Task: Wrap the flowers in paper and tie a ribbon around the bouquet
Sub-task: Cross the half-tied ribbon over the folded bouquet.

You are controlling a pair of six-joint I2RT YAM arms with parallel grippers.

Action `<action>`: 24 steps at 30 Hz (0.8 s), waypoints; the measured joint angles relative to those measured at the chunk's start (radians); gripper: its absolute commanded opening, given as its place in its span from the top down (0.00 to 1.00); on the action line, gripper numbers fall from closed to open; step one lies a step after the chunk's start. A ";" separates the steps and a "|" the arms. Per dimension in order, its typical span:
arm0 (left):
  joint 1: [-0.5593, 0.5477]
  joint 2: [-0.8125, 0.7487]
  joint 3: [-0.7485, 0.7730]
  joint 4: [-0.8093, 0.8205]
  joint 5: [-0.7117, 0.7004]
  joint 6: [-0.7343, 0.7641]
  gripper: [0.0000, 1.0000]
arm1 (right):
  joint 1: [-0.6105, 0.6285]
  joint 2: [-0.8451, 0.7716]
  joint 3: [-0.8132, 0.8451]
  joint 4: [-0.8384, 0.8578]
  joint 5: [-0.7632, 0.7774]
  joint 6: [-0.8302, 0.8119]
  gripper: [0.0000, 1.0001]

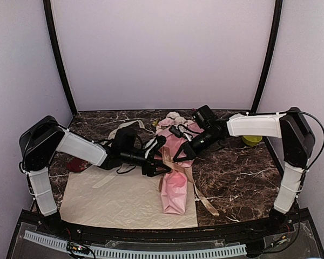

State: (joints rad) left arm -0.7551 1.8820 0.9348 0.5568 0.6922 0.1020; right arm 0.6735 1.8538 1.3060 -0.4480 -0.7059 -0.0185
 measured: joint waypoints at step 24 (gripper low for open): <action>0.000 0.076 0.020 0.134 0.042 -0.085 0.56 | 0.000 -0.018 -0.053 0.081 0.000 0.069 1.00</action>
State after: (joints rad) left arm -0.7555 1.9575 0.9546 0.6910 0.7338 0.0174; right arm 0.6735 1.8362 1.2526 -0.3672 -0.7059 0.0505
